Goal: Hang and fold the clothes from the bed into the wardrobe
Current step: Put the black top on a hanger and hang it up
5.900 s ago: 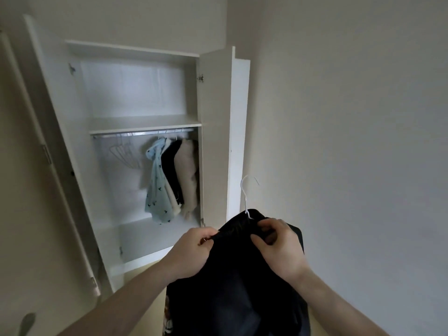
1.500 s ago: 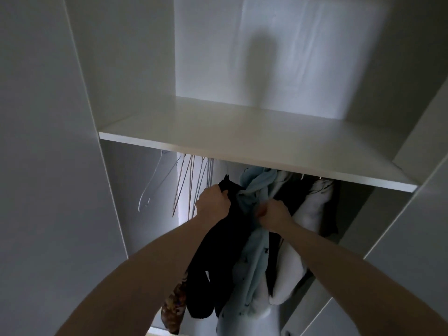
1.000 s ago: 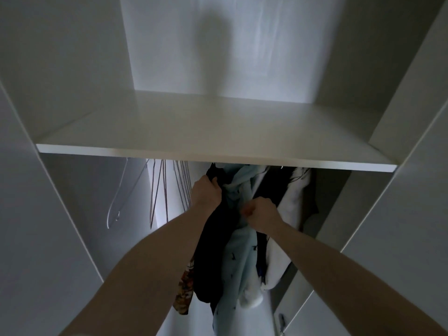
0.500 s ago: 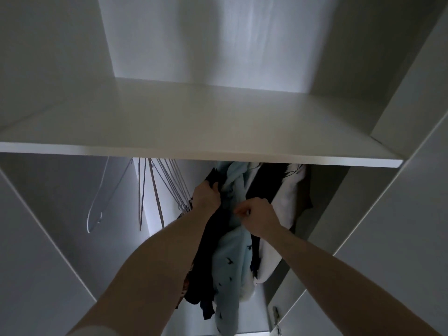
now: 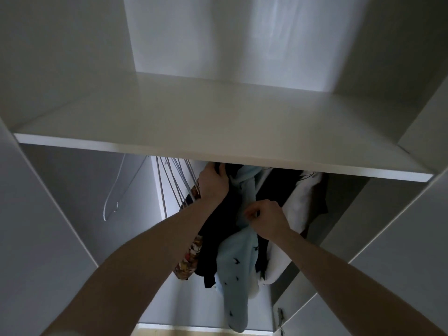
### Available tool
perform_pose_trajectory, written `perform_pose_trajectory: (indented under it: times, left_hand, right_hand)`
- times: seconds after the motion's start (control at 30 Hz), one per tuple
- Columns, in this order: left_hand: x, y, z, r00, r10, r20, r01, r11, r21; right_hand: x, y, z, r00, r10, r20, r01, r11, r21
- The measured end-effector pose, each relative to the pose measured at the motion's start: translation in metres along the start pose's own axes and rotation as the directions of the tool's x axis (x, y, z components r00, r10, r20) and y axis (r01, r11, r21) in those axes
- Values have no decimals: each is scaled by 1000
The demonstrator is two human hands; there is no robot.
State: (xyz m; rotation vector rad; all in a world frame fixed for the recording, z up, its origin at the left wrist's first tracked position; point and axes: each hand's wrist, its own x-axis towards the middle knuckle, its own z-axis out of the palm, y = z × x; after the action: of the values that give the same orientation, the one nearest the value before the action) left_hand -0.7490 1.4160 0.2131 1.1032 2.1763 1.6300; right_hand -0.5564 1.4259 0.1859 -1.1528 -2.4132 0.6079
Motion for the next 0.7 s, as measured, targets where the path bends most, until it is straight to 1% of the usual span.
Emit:
perform_pose_trajectory:
  times: [0.03, 0.1, 0.2, 0.27, 0.3, 0.4, 0.47, 0.6, 0.7]
  left_hand:
    - [10, 2, 4, 1000, -4, 19, 4, 1000, 25]
    - [32, 3, 14, 994, -24, 102, 13, 994, 107]
    - [49, -3, 25, 965, -115, 238, 64, 975, 211]
    - [44, 1, 24, 955, -136, 264, 69, 966, 247]
    - [41, 2, 23, 956, -142, 258, 79, 967, 241]
    - [34, -8, 27, 957, -168, 237, 135, 980, 149]
    - [31, -12, 28, 951, -183, 249, 150, 978, 147]
    - [29, -11, 28, 935, -169, 311, 125, 980, 158]
    - [19, -15, 21, 928, -150, 341, 93, 980, 177]
  right_hand:
    - [0, -1, 0, 1000, -6, 3, 6, 1000, 7]
    - [0, -3, -1, 1000, -6, -3, 6, 1000, 24]
    - [0, -3, -1, 1000, 4, -6, -4, 999, 46]
    - [-1, -3, -1, 1000, 10, -11, -9, 998, 57]
    - [-1, -3, -1, 1000, 10, -15, -9, 998, 64]
    - [-2, -3, -2, 1000, 17, -15, -15, 998, 68]
    - [-3, -2, -3, 999, 27, -17, -26, 998, 65]
    - [-8, -1, -6, 999, 27, -44, -24, 997, 67]
    - [-14, 0, -5, 999, 45, -26, -44, 999, 8]
